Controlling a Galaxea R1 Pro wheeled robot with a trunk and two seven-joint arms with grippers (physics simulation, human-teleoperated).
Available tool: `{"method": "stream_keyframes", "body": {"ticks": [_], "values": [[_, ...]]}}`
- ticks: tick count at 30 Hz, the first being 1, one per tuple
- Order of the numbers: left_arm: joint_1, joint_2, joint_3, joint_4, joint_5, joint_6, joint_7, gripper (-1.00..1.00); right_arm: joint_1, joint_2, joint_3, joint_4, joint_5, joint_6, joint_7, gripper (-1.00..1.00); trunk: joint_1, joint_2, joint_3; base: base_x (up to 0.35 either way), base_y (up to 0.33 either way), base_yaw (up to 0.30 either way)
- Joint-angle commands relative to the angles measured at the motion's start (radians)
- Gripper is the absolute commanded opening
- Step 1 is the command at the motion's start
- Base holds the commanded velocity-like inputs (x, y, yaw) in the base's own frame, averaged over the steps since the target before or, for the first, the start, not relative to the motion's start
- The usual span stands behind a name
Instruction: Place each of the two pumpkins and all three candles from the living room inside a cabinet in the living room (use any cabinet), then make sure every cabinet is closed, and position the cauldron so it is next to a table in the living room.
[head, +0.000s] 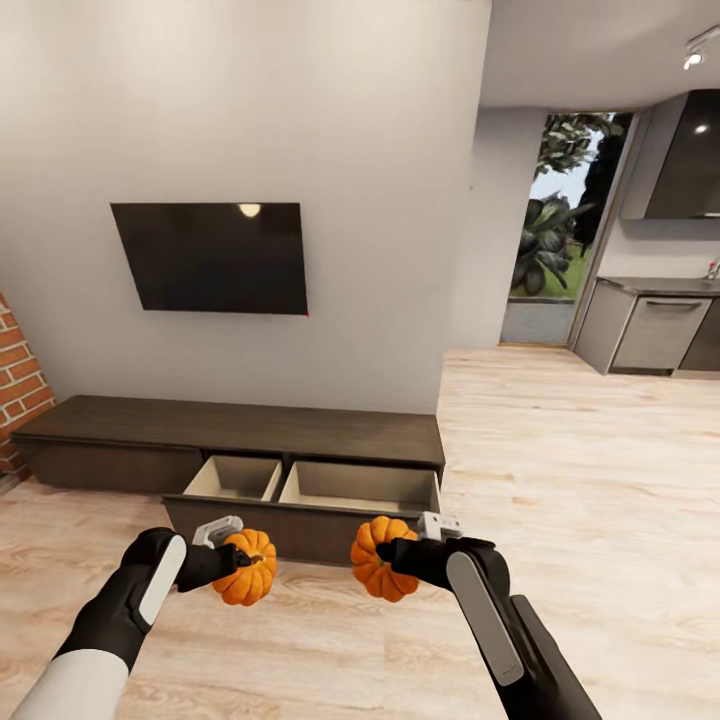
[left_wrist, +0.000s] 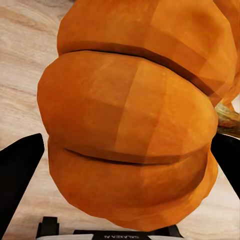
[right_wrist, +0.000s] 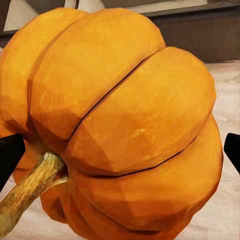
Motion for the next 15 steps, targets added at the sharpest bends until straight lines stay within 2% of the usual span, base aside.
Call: {"method": "stream_keyframes", "body": {"ticks": [1,5,10,11,12,15], "values": [[0.000,0.000,0.000,0.000,0.001,0.000,0.000,-1.00,0.000,0.001,0.000,0.001,-0.001,-0.001,-0.001,-1.00,-0.004,0.007,0.003,0.000,0.000,0.000],[0.000,0.003,0.002,0.000,0.008,0.013,-0.004,-1.00,0.000,0.003,0.001,-0.004,-0.004,-0.001,-0.003,-1.00,-0.019,0.035,0.016,0.000,0.000,0.000],[0.000,0.005,0.008,-0.002,0.013,0.026,-0.010,-1.00,0.000,0.046,0.007,-0.019,0.002,0.000,-0.009,-1.00,-0.019,0.035,0.016,0.000,0.002,0.000],[0.000,0.007,0.010,-0.005,0.013,0.026,-0.024,-1.00,0.000,0.048,0.008,-0.020,0.002,0.001,-0.009,-1.00,-0.019,0.035,0.016,0.000,0.094,0.000],[0.000,0.013,0.013,-0.009,0.013,0.027,-0.086,-1.00,0.000,0.051,0.008,-0.023,0.002,0.001,-0.009,-1.00,-0.019,0.035,0.016,0.000,0.247,0.000],[0.000,0.016,0.013,-0.010,0.012,0.028,-0.117,-1.00,0.000,0.054,0.010,-0.025,0.002,0.003,-0.009,-1.00,-0.019,0.035,0.016,0.000,0.272,0.000]]}}
